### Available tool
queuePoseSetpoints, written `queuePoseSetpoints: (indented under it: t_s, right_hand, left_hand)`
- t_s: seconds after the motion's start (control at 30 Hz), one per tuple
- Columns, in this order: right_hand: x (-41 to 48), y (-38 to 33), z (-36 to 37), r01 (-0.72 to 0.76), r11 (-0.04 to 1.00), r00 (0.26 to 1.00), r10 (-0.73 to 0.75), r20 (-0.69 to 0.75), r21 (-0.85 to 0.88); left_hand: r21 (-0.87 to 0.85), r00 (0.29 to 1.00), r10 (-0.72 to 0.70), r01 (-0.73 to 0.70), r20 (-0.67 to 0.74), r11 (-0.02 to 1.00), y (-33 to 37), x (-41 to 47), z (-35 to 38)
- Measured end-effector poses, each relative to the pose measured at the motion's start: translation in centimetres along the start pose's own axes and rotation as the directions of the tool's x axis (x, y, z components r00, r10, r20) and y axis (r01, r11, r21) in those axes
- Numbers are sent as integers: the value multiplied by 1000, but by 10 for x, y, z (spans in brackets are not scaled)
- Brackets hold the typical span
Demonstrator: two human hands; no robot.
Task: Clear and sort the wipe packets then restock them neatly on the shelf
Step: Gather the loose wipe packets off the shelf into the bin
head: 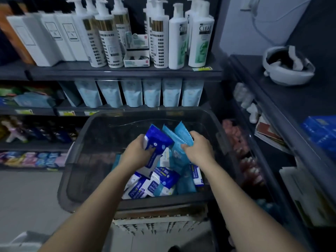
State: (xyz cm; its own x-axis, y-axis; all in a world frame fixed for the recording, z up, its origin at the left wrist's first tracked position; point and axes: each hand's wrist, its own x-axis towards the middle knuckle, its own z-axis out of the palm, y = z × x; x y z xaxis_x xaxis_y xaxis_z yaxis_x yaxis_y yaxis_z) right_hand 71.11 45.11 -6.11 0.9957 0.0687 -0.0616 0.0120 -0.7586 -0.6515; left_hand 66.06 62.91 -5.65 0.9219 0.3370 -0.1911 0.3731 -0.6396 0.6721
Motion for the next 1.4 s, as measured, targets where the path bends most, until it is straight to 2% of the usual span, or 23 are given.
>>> queuePoseSetpoints:
  t_s: [0.07, 0.17, 0.23, 0.27, 0.33, 0.37, 0.43, 0.5, 0.77, 0.9, 1.0, 1.13, 1.3, 1.4]
  right_hand:
    - [12, 6, 10, -5, 987, 996, 19, 89, -161]
    - [21, 15, 28, 48, 946, 986, 7, 168, -320]
    - [25, 24, 39, 121, 910, 970, -24, 242, -397]
    - [27, 29, 44, 189, 876, 939, -29, 341, -444]
    - [28, 40, 54, 320, 790, 803, 65, 592, -522]
    - [27, 44, 56, 352, 759, 733, 140, 666, -548]
    - [29, 50, 59, 362, 736, 661, 230, 714, -573]
    - [31, 52, 58, 340, 755, 666, 228, 710, -561]
    - [17, 38, 24, 196, 806, 858, 136, 496, -559]
    - [-7, 26, -4, 92, 852, 965, 51, 257, -516]
    - [-33, 22, -31, 10, 876, 1000, 1, 22, -482]
    - [-77, 25, -68, -130, 882, 967, 12, -255, -453]
    - [-146, 49, -111, -346, 849, 872, 134, -472, -398]
    - [-195, 68, -133, -473, 804, 804, 226, -550, -362]
  left_hand:
    - [159, 992, -36, 17, 118, 987, -8, 16, 7]
    - [274, 953, -85, 2, 290, 962, -22, 36, 18]
    - [356, 931, -82, -54, 355, 933, -34, 47, 28]
    - [415, 919, -82, -93, 386, 905, -40, 51, 34]
    - [568, 884, -92, -212, 459, 795, -54, 55, 46]
    - [627, 863, -104, -271, 494, 730, -59, 55, 51]
    - [680, 830, -118, -356, 546, 640, -64, 56, 59]
    - [690, 810, -95, -424, 579, 586, -66, 57, 64]
    - [681, 816, 206, -568, 540, 463, -28, 67, 62]
    - [640, 772, 391, -634, 501, 434, 9, 60, 57]
    - [589, 701, 548, -700, 456, 405, 41, 49, 54]
    - [518, 535, 730, -805, 426, 287, 84, 27, 60]
    - [399, 314, 839, -908, 445, 128, 136, -27, 82]
    - [321, 211, 866, -945, 454, 62, 163, -71, 99]
